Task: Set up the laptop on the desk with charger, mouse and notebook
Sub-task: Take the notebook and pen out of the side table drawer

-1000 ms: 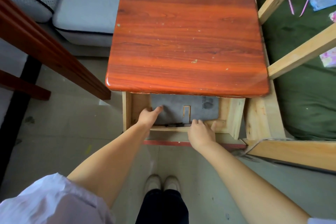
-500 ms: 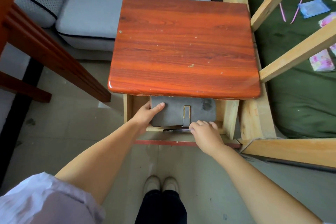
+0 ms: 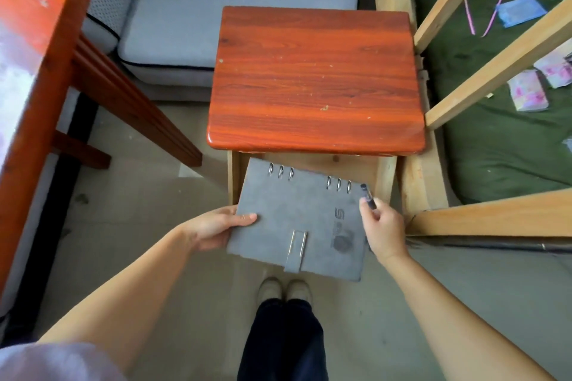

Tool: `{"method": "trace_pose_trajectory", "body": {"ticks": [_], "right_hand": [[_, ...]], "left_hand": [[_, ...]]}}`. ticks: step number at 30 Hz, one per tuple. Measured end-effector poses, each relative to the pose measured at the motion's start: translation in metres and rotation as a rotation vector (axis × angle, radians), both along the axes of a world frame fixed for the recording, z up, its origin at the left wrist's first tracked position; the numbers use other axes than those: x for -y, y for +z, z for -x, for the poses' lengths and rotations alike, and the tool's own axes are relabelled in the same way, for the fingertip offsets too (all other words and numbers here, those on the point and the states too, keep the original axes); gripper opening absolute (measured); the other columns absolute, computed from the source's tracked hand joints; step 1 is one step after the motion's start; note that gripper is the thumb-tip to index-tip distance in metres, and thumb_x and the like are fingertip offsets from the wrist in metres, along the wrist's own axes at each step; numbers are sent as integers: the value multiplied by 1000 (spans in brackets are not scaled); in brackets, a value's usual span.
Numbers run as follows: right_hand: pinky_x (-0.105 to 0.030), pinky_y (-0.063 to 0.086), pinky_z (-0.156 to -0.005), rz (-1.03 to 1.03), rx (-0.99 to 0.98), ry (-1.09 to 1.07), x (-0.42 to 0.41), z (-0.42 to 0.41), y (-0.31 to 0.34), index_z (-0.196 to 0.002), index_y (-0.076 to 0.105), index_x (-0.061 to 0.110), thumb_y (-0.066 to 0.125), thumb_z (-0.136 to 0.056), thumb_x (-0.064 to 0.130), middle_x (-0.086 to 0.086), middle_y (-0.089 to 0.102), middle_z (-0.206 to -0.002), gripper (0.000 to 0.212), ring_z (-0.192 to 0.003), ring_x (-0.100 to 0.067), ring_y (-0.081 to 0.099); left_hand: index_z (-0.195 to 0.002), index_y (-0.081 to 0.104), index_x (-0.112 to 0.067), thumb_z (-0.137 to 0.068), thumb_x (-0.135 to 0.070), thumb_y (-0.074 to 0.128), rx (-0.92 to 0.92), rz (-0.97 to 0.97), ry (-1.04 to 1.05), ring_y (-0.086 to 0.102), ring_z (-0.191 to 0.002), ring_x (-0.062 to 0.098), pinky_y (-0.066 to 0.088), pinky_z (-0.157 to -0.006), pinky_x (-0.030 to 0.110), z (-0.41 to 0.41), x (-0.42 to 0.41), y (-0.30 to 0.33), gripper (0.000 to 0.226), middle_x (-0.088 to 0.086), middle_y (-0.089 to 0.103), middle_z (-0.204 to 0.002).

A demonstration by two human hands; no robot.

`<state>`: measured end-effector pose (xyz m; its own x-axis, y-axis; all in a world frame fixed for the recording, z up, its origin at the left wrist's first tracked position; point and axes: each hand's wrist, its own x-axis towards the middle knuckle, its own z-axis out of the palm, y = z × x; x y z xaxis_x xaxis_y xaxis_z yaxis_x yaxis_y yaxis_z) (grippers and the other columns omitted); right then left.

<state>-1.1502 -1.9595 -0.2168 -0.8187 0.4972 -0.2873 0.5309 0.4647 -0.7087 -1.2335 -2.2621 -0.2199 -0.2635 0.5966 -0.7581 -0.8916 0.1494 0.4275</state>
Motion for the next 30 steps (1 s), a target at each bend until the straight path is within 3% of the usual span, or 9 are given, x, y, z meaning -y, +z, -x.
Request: {"method": "trace_pose_trajectory", "body": {"ticks": [3, 7, 10, 12, 16, 20, 24, 27, 30], "right_hand": [[-34, 20, -49, -6, 78, -42, -7, -16, -9, -48, 21, 18, 49, -93, 19, 0, 24, -43, 53, -52, -22, 28], [-30, 36, -54, 113, 241, -81, 3, -52, -32, -45, 46, 11, 38, -98, 23, -5, 52, -44, 55, -48, -26, 50], [-39, 50, -80, 492, 317, -331, 17, -54, -53, -97, 62, -4, 31, -99, 7, -28, 67, -98, 32, -82, -30, 66], [-42, 44, -98, 812, 339, -547, 24, -41, -62, -137, 33, -4, 27, -97, -3, -27, 49, -134, 40, -118, -35, 54], [-48, 31, -111, 1211, 131, -888, 38, -4, -72, -149, 0, 19, 20, -91, -16, -22, 18, -154, 70, -140, -32, 29], [-46, 30, -110, 1259, 24, -1041, 47, 2, -80, -149, 7, 11, 14, -88, -16, -23, 16, -154, 68, -141, -33, 25], [-49, 28, -112, 1314, -31, -966, 39, -6, -66, -123, 39, -1, 10, -83, -20, -28, 33, -142, 53, -139, -36, 28], [-50, 33, -108, 1357, -76, -951, 34, -6, -48, -140, 21, -6, 9, -80, -21, -28, 26, -148, 63, -137, -39, 30], [-49, 36, -104, 1371, -131, -881, 34, 6, -32, -142, 23, -3, 10, -78, -21, -24, 29, -148, 67, -136, -36, 33]], "left_hand": [[-119, 61, -14, -86, -14, 64, -60, -14, -283, 63, -114, 21, 55, -86, 28, -9, 12, 9, 34, 7, 65, -126], [-109, 62, -6, -89, -18, 61, -628, 309, -899, 63, -98, 17, 48, -84, 28, -21, -13, 0, 24, 14, 68, -116], [-109, 61, -10, -87, -23, 54, -848, 472, -1229, 62, -102, 28, 46, -81, 30, -48, -43, -15, 27, 13, 66, -114], [-120, 57, -12, -89, -21, 51, -880, 513, -1263, 58, -111, 30, 46, -88, 32, -62, -54, -30, 32, 11, 57, -130], [-126, 53, -10, -93, -17, 45, -958, 648, -1173, 48, -126, 32, 45, -99, 39, -55, -58, -63, 34, 10, 19, -157], [-122, 54, -14, -91, -13, 45, -1068, 724, -988, 49, -119, 27, 46, -92, 37, -44, -56, -78, 32, 8, 49, -129], [-130, 50, -19, -89, -12, 46, -1245, 756, -933, 42, -126, 24, 34, -106, 32, -49, -49, -74, 42, 5, 49, -131], [-132, 50, -22, -91, -16, 46, -1351, 729, -938, 32, -134, 23, 22, -114, 31, -43, -46, -61, 42, 5, 41, -142], [-129, 54, -22, -93, -22, 46, -1412, 671, -925, 26, -139, 22, 18, -117, 33, -27, -49, -44, 37, 6, 31, -151]]}}
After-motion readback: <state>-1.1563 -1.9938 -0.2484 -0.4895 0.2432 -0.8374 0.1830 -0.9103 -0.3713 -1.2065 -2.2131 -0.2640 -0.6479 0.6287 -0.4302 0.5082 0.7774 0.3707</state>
